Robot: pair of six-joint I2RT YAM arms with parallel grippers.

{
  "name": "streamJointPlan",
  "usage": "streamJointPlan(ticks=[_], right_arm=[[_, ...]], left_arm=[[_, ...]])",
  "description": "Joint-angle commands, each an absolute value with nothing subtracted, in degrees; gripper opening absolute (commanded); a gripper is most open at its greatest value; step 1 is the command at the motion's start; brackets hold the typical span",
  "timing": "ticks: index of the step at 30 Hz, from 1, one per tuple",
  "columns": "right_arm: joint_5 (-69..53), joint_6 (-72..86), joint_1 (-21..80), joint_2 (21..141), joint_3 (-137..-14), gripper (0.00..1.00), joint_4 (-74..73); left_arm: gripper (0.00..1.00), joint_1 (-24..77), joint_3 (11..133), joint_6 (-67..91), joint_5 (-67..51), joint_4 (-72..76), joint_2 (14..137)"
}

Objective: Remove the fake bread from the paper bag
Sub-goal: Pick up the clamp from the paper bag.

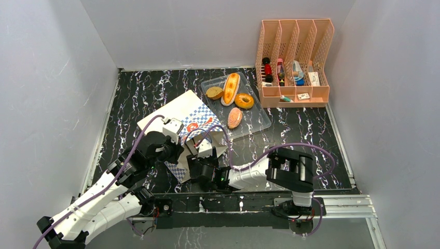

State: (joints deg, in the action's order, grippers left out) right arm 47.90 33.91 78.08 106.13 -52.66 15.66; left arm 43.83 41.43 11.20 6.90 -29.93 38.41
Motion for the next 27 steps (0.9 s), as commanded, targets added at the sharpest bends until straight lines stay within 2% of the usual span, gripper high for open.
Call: streamJointPlan(ticks=[1,17,20,23,27], right_arm=[[50.52,32.3,78.47,106.89,-51.99,0.67,20.59],[49.76,27.4,77.06,112.43,-51.0,0.64,30.23],[46.27,26.63,75.31,114.67,-49.82,0.52,35.17],[44.15,27.16,74.19,116.39,-48.38,0.29,38.32],[43.19,28.06,74.18,114.78,-46.21,0.19,40.24]], left_arm=[[0.0,43.86,41.36,11.79,5.96,-28.83,37.79],[0.0,43.86,41.65,11.95,6.24,-29.13,38.67],[0.0,43.86,41.81,11.98,6.1,-29.18,39.26],[0.0,43.86,42.04,12.03,6.13,-29.26,39.53],[0.0,43.86,42.26,12.04,6.73,-29.47,39.36]])
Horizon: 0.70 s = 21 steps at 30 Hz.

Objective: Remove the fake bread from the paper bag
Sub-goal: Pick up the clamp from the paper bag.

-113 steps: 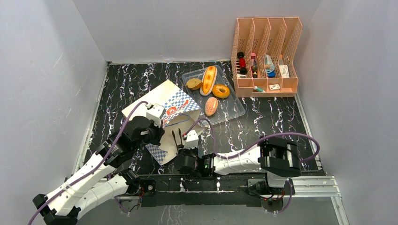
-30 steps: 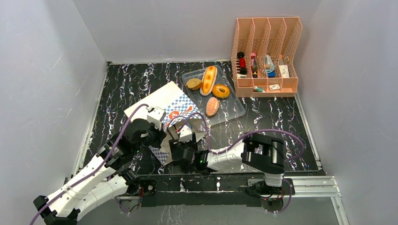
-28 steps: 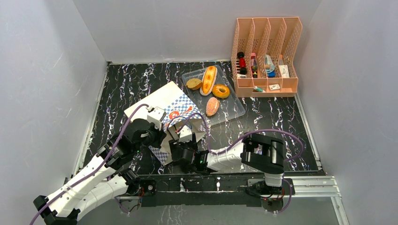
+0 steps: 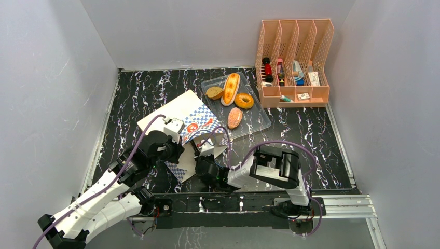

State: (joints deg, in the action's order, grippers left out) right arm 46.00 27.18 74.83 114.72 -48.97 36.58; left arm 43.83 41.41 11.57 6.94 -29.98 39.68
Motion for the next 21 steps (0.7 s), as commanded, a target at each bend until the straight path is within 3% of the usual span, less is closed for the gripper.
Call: streamJointPlan(ticks=[1,21], right_arm=[[42.92,28.47,74.18,114.11,-45.48,0.17,40.81],[37.98,38.0,75.1,96.94,-41.89,0.16,38.86]], left_arm=[[0.0,43.86,42.25,12.11,6.94,-29.58,39.19],[0.0,43.86,42.01,12.58,8.08,-28.92,33.64]])
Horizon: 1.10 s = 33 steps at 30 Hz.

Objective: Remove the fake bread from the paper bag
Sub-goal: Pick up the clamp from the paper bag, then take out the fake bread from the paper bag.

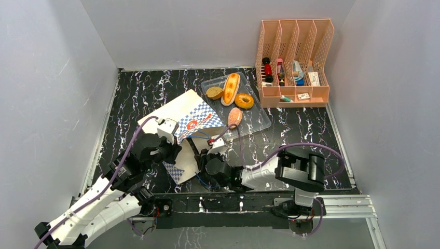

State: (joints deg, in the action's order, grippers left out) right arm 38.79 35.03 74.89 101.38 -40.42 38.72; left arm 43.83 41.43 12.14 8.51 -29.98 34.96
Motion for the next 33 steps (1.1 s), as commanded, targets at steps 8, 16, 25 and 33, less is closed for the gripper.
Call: streamJointPlan(ticks=[8,16,25,33], right_arm=[[35.01,45.45,77.08,96.28,-44.02,0.17,35.49],[35.24,54.26,81.15,99.31,-46.3,0.18,32.61],[30.77,66.95,81.74,99.4,-41.77,0.21,35.63],[26.26,76.76,81.65,101.67,-38.81,0.23,42.33]], left_arm=[[0.0,43.81,41.91,13.31,7.56,-29.0,30.48],[0.0,43.86,42.18,13.74,7.21,-29.43,29.51],[0.0,43.86,42.33,13.97,7.15,-29.78,27.82],[0.0,43.85,42.5,14.14,6.7,-29.88,27.18]])
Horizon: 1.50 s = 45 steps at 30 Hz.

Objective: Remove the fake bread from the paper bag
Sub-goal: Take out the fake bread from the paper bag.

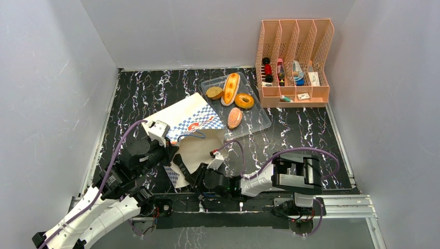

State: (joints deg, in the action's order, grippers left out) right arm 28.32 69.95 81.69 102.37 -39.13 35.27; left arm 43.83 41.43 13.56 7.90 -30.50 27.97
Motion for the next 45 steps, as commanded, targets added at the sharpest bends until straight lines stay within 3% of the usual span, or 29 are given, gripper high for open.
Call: streamJointPlan(ticks=[1,26,45], right_arm=[[26.18,77.61,81.65,101.42,-38.77,0.24,42.24],[23.88,105.55,80.55,104.41,-33.85,0.33,48.51],[20.13,106.26,77.16,106.17,-38.12,0.37,45.34]], left_arm=[[0.0,43.86,42.52,14.08,6.64,-29.88,27.04],[0.0,43.86,42.07,13.19,4.94,-29.2,26.19],[0.0,43.86,41.72,11.81,2.19,-28.56,26.88]])
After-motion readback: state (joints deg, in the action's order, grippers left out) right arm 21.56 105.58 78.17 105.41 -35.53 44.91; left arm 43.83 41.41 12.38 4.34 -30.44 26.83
